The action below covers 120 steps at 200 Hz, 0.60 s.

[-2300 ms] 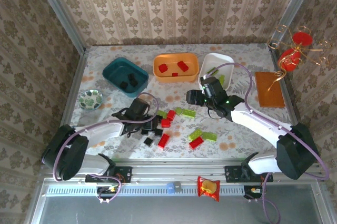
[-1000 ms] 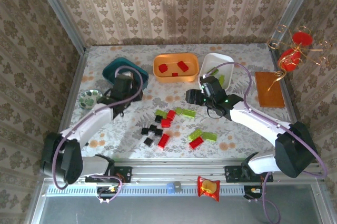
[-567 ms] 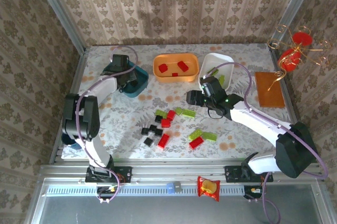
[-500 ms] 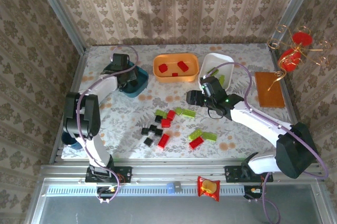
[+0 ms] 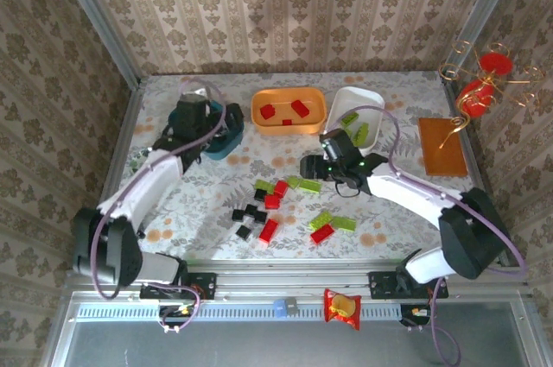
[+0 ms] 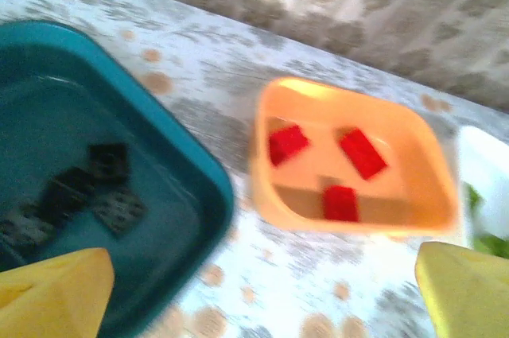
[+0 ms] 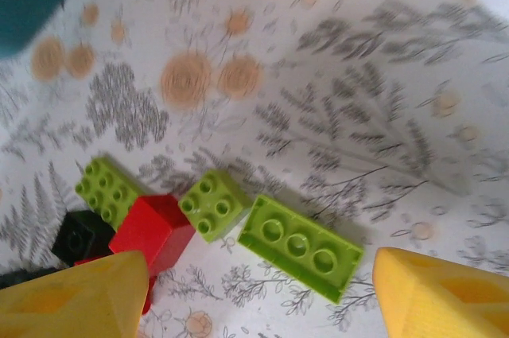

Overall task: Sort the legos into containers by color
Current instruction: Pick up the lego from the bottom-center of the table.

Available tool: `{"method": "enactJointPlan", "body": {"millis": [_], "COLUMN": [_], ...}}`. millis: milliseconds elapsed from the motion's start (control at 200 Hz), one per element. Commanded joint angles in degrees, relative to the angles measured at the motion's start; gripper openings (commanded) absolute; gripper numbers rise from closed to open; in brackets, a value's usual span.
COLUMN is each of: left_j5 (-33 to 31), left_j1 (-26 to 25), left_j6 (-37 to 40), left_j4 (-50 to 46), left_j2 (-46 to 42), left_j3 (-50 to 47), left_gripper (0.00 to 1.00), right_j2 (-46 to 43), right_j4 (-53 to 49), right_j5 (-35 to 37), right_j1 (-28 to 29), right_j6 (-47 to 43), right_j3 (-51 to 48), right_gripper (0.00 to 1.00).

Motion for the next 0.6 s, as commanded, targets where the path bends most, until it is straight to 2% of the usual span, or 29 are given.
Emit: {"method": "enactJointPlan", "body": {"millis": [0,155,330,595], "left_j5": [-2.5,-4.0,-5.2,-5.1], "left_j1": [-4.8,-7.1,-7.5,-7.5], "left_j6": [-0.5,-1.9,-1.9,-1.6], "left_j4": [0.6,-0.4,-5.6,-8.1], "left_j2": [-4.3,-13.3,-22.2,-23.4], "left_j3": [-6.9,-15.9,-21.6,-23.1], "left_gripper": [1.0,1.0,1.0,1.0], "right_j2": [4.2,10.6,17.2,26.0], "right_j4": [-1.5,-2.3,-3.5,-8.4], "right_j5": [-1.7,-1.6,-3.1,-4.5], "right_j1": [3.4,7.2,8.2,8.2], "right_j6": [-3.0,-5.9,-9.0,-10.7], "right_j3": [4.9,10.0,16.0,22.9], "right_gripper": [0.74,0.71,0.69,0.41]}}
